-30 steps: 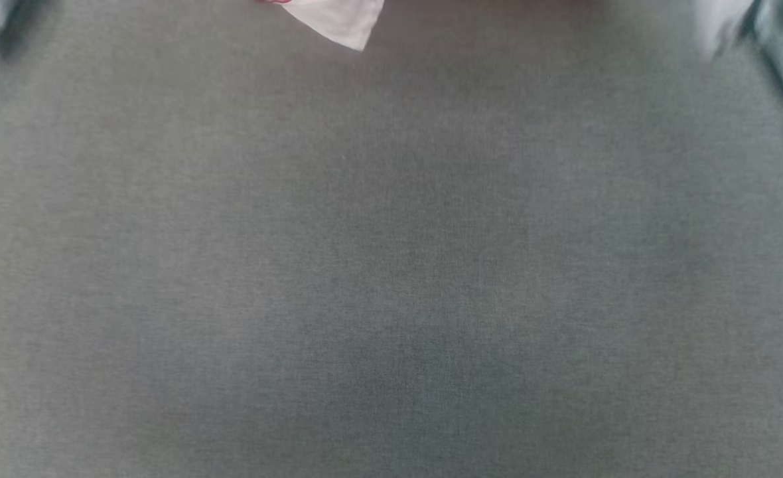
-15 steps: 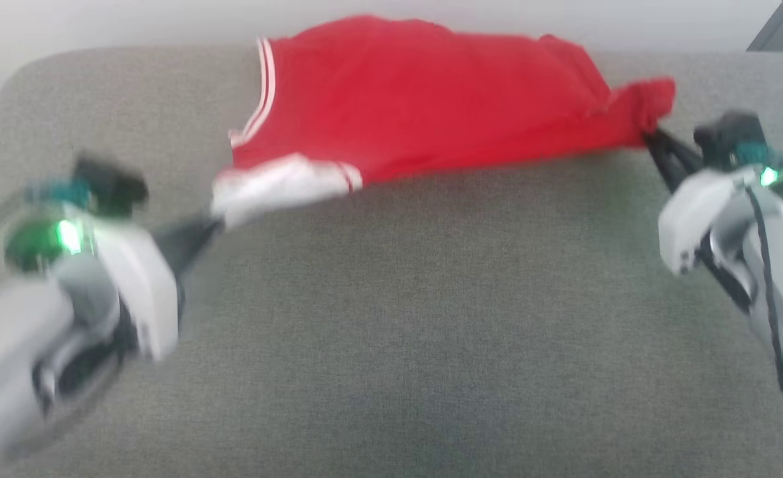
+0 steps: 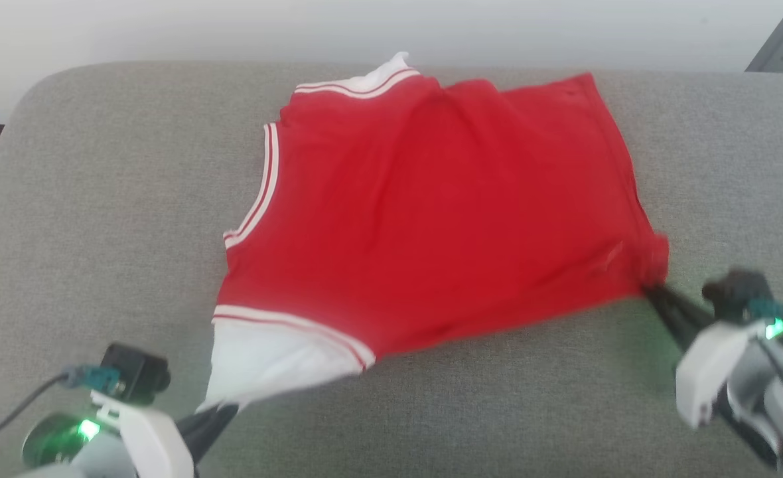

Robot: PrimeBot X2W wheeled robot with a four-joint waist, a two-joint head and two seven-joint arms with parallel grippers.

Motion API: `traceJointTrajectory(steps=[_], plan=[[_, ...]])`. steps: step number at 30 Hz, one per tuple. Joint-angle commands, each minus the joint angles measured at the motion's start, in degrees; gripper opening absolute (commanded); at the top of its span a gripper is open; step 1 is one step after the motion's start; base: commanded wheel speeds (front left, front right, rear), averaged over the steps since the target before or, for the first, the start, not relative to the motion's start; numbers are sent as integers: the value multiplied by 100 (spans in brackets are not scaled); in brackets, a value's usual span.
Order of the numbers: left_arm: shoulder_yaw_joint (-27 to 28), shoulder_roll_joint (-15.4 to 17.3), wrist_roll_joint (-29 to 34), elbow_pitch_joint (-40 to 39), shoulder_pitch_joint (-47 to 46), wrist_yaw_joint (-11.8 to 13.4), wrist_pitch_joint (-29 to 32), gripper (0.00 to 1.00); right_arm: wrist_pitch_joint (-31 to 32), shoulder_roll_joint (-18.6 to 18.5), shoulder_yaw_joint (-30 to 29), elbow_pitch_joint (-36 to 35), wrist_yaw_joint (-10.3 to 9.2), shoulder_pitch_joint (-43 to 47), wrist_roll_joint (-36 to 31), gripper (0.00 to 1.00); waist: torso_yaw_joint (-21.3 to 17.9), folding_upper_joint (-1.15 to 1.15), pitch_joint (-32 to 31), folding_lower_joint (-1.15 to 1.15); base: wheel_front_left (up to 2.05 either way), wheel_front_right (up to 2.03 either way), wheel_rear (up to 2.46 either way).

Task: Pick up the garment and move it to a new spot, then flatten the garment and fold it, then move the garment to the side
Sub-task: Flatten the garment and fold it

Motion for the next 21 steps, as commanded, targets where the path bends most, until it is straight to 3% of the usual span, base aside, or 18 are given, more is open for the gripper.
traceJointTrajectory(steps=[1,10,21], plan=[[-14,78,-112,-83,168,93,-39,0,57,-8,-149,-213,-13,340,-55,0,8,0,-8,0,0,0,0],[-50,309,-342,-466,776,469,-181,0,528,281,-1204,-1637,-12,2229,-455,0,-39,0,21,0,0,0,0],[193,748,-146,-786,538,777,-217,0,796,494,-1719,-2716,-12,2877,-584,0,-121,0,107,0,0,0,0]])
